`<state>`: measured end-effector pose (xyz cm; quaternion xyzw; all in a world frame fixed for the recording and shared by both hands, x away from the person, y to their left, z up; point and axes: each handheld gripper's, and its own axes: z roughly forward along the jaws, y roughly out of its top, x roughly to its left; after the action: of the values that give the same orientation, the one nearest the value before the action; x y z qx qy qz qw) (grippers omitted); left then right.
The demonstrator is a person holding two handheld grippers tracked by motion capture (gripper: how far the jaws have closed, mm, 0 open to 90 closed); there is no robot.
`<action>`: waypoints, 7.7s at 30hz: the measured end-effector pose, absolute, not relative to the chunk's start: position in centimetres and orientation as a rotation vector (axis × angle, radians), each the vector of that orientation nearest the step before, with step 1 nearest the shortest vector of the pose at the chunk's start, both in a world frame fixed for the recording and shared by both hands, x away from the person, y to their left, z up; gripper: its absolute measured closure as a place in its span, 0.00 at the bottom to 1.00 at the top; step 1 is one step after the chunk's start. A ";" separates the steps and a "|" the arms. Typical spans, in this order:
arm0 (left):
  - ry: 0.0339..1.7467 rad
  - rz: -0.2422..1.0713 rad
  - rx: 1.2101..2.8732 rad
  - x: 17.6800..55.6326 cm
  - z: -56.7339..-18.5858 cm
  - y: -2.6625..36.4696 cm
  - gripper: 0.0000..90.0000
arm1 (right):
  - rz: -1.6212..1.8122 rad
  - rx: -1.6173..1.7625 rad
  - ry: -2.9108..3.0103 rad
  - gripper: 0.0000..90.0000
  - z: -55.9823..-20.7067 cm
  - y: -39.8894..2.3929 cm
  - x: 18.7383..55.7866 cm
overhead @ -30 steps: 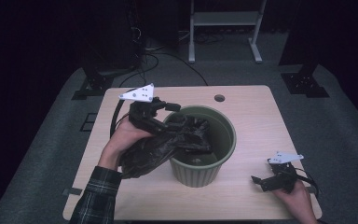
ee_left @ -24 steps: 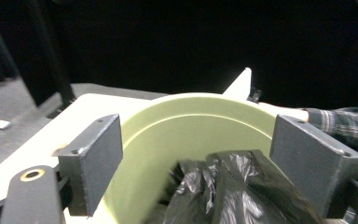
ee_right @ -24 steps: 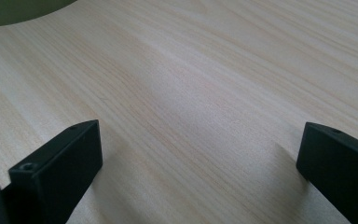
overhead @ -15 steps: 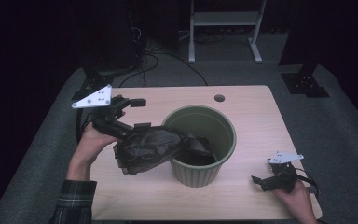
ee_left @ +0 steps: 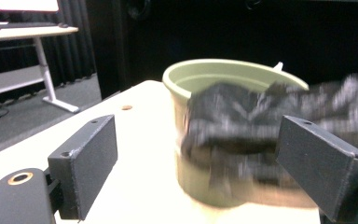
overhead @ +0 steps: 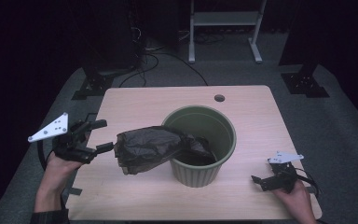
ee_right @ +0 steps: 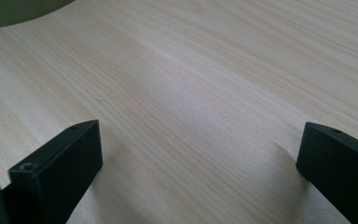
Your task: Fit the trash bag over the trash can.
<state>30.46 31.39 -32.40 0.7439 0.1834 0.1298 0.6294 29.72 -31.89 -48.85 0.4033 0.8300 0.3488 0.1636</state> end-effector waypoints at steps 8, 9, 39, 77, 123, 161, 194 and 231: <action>0.456 0.264 1.761 29.9 -35.9 30.9 0.02 | 0.993 1.154 2.363 0.00 -48.9 -31.9 29.7; 0.458 0.251 1.759 30.0 -36.2 30.7 0.01 | 0.993 1.154 2.363 0.00 -48.9 -31.9 29.7; 0.315 0.160 1.692 31.5 -33.6 24.9 0.00 | 0.992 1.155 2.363 0.00 -48.9 -31.9 29.7; 0.165 0.049 1.748 37.1 -30.0 15.9 0.60 | 0.993 1.155 2.364 0.00 -48.9 -31.9 29.7; 0.180 0.011 1.823 39.1 -29.9 12.2 0.62 | 1.608 0.830 2.249 0.29 -35.8 -29.9 29.2; 0.193 0.007 1.859 39.0 -30.1 11.6 0.52 | 1.873 0.413 2.340 0.98 -29.5 -20.9 31.5; 0.101 0.100 1.731 36.2 -25.9 16.5 0.59 | 1.807 0.581 2.326 1.00 -31.1 -21.9 33.5; 0.291 0.159 1.707 37.4 -27.4 19.6 1.00 | 1.748 0.727 2.251 1.00 -32.0 -26.5 33.7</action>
<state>37.42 19.58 -27.44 0.7501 0.1278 0.0697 0.6451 33.66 -26.51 -31.99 0.2458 0.7615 0.5914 0.0999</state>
